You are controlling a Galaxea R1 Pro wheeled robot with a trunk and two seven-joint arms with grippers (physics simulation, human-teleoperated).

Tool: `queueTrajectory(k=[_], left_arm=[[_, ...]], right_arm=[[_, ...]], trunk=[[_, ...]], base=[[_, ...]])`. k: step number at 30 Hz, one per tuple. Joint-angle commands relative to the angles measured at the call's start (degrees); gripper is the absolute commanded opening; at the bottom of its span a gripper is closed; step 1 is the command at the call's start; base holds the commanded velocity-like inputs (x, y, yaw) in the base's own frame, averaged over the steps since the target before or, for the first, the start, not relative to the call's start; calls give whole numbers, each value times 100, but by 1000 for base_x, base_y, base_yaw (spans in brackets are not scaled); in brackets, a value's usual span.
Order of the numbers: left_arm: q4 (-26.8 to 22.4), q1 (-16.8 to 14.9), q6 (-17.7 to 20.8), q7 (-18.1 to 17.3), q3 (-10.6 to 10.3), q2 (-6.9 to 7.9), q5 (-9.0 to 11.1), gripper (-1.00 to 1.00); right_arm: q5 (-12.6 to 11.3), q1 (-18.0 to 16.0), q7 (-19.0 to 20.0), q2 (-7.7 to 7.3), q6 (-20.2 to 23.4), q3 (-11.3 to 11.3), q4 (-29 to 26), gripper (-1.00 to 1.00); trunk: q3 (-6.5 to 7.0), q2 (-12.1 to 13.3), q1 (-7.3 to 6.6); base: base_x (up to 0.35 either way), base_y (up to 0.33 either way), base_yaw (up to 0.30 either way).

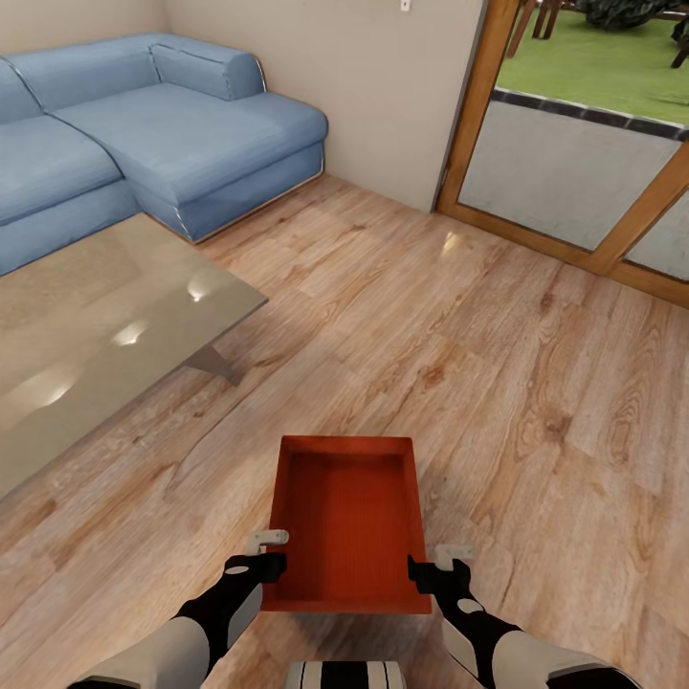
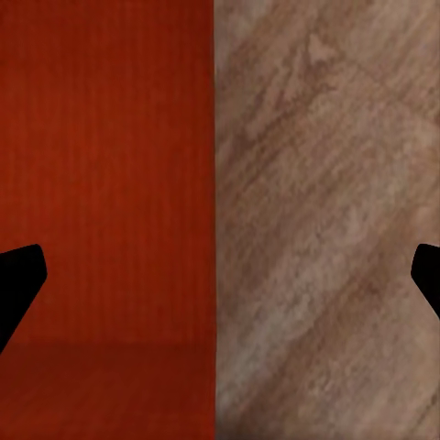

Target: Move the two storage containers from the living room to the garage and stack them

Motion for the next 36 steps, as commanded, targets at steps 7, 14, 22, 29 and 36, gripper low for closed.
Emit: queueTrajectory(k=[7, 14, 22, 29, 36], left_arm=[[-11, 1, 33, 38, -48, 1, 60, 100], [-15, 1, 32, 38, -47, 1, 60, 100], [-24, 1, 32, 38, -47, 1, 60, 100], [-28, 1, 32, 38, -47, 2, 60, 100], [-28, 1, 32, 38, -47, 3, 60, 100]], right_arm=[[-59, -3, -16, 5, -21, 50, 5, 100], [-59, -3, -14, 6, -24, 52, 4, 100], [-51, -3, -13, 6, -29, 54, 6, 100], [-50, -3, -12, 6, -29, 52, 3, 100], [-50, -3, -12, 6, -33, 51, 4, 100]], trunk=[[-111, -242, 131], [-236, -523, 285], [-344, -763, 417], [-344, -763, 417], [-344, -763, 417]], base=[[0, 0, 0], [0, 0, 0], [0, 0, 0], [0, 0, 0], [0, 0, 0]])
